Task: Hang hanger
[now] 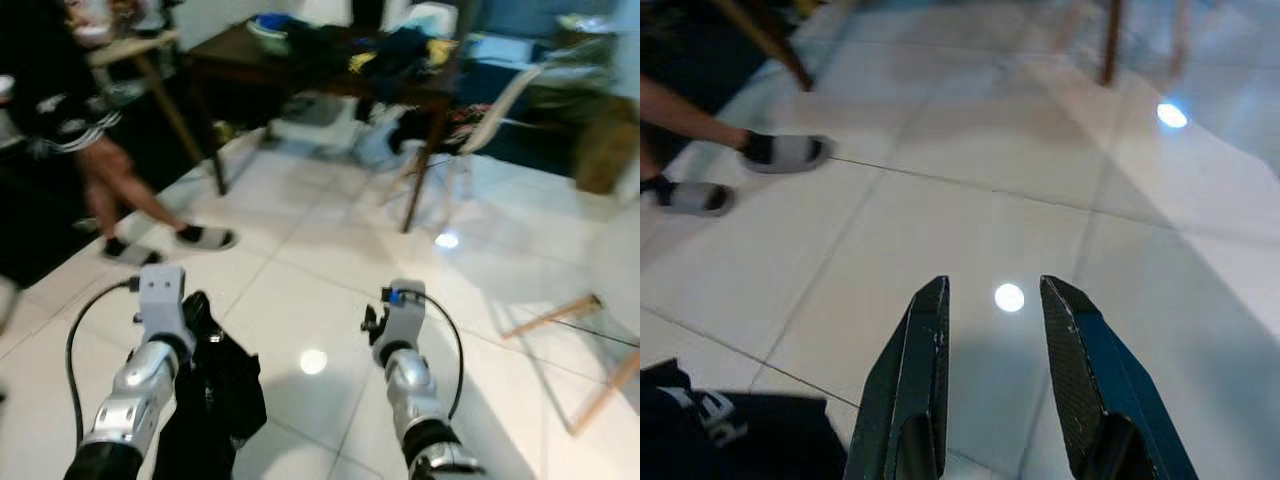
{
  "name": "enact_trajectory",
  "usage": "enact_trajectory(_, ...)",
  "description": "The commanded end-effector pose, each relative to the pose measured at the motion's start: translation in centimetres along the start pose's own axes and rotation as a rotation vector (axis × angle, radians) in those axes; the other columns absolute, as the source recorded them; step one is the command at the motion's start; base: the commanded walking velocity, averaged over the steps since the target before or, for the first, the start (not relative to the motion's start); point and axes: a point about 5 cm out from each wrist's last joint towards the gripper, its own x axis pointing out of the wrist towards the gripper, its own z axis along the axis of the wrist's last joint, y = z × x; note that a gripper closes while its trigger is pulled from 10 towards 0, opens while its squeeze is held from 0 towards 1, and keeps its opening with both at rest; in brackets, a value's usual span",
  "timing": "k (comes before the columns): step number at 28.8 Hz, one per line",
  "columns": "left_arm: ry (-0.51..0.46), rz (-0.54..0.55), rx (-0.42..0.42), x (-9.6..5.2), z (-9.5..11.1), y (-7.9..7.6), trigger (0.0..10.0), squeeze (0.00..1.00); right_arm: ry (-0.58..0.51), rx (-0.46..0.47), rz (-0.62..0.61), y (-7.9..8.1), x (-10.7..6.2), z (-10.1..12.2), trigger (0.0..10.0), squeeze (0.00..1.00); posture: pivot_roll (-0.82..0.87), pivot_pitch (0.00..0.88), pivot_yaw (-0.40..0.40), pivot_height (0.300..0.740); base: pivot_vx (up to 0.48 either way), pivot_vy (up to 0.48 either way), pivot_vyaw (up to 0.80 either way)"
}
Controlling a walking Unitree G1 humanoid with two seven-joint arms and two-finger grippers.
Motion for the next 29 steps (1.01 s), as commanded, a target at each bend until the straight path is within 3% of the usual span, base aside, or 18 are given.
enact_trajectory(1,0.034,-0.009,-0.029,-0.2,-0.7,-0.2,10.0,0.00,0.009,-0.023,0.025,0.1,-0.4,-0.8,10.0,0.00,0.02,0.056,-0.006,0.740,0.000,0.000,-0.80)
enact_trajectory(5,0.051,-0.012,-0.050,-0.3,-1.0,-0.2,10.0,0.00,0.012,-0.043,0.055,0.4,-0.6,-1.0,10.0,0.00,0.02,0.054,-0.005,0.740,0.000,0.000,-0.80)
enact_trajectory(11,-0.011,0.001,0.006,-0.1,-0.1,-0.1,10.0,0.00,-0.007,-0.042,0.096,1.9,-0.2,-0.5,10.0,0.00,0.04,0.061,-0.027,0.740,0.000,0.000,-0.80)
enact_trajectory(15,0.012,0.022,0.030,-0.4,-0.9,0.6,10.0,0.00,-0.013,-0.073,0.175,3.4,0.2,0.0,10.0,0.00,0.04,0.074,-0.020,0.740,0.000,0.000,-0.80)
enact_trajectory(23,-0.018,0.032,0.017,-0.3,0.0,0.8,10.0,0.00,-0.004,-0.077,0.235,3.7,0.2,0.1,10.0,0.00,0.04,0.088,-0.027,0.740,0.000,0.000,-0.80)
enact_trajectory(29,-0.060,0.021,0.000,-0.3,0.6,0.6,10.0,0.00,0.001,-0.137,0.323,4.3,0.0,-0.1,10.0,0.00,0.04,0.084,-0.032,0.740,0.046,0.000,0.00)
